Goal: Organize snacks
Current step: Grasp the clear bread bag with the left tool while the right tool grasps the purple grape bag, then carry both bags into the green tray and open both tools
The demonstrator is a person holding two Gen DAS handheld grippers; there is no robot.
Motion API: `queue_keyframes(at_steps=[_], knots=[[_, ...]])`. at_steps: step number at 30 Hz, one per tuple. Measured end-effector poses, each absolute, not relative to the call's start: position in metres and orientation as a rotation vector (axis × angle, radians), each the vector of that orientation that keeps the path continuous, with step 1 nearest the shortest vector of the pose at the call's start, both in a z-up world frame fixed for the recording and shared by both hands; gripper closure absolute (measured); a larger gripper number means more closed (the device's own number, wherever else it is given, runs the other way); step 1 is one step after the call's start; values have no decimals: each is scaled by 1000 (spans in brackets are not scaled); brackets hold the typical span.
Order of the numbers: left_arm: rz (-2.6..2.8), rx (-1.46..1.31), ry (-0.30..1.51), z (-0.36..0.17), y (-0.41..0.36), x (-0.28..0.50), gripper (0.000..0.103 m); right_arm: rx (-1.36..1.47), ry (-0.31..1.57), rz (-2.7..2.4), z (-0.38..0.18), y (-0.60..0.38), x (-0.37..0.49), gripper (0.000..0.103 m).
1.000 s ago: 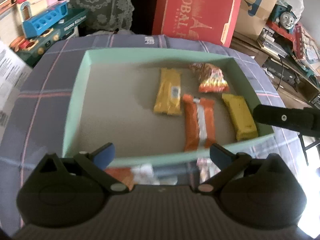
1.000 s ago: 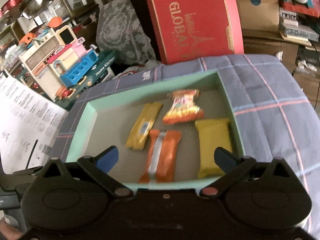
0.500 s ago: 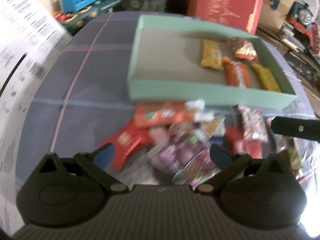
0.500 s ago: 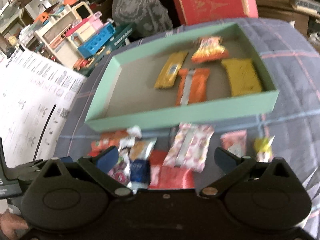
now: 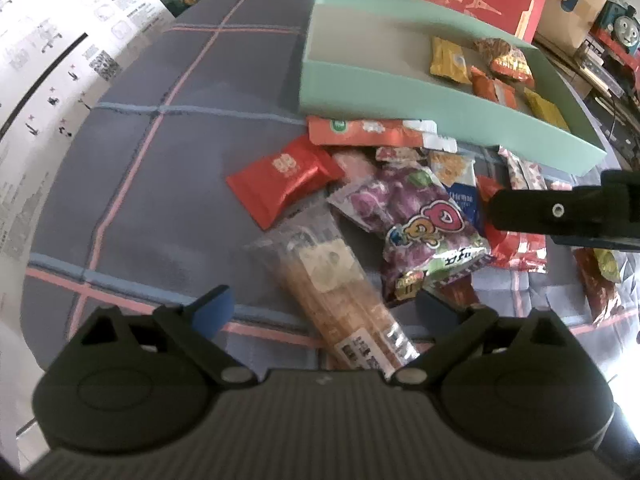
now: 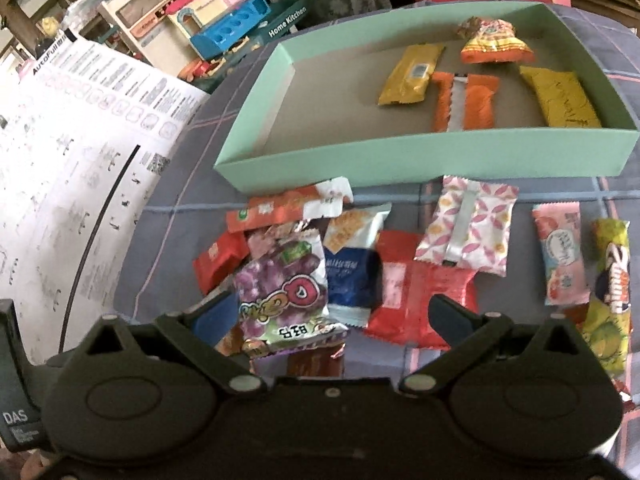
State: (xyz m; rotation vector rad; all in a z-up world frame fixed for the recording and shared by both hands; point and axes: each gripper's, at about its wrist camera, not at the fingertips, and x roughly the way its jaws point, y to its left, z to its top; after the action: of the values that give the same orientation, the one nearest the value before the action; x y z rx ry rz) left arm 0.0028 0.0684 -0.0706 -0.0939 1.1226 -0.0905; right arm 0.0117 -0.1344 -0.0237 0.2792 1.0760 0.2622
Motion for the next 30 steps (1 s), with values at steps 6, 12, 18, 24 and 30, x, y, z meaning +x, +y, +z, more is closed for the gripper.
queue_keyframes(at_steps=[6, 12, 18, 24, 30], knots=[[-128, -97, 1094, -75, 73, 0, 59, 238, 1076, 247, -23, -126, 11, 0], [-145, -147, 1077, -74, 98, 0, 63, 174, 1075, 261, -22, -101, 16, 4], [-126, -186, 1078, -78, 120, -3, 50, 140, 1103, 301, -28, -70, 26, 6], [-135, -216, 1068, -80, 130, -5, 50, 102, 1137, 292, -43, -46, 38, 5], [-125, -243, 1062, -80, 140, -6, 49, 15, 1131, 267, -57, -27, 44, 7]])
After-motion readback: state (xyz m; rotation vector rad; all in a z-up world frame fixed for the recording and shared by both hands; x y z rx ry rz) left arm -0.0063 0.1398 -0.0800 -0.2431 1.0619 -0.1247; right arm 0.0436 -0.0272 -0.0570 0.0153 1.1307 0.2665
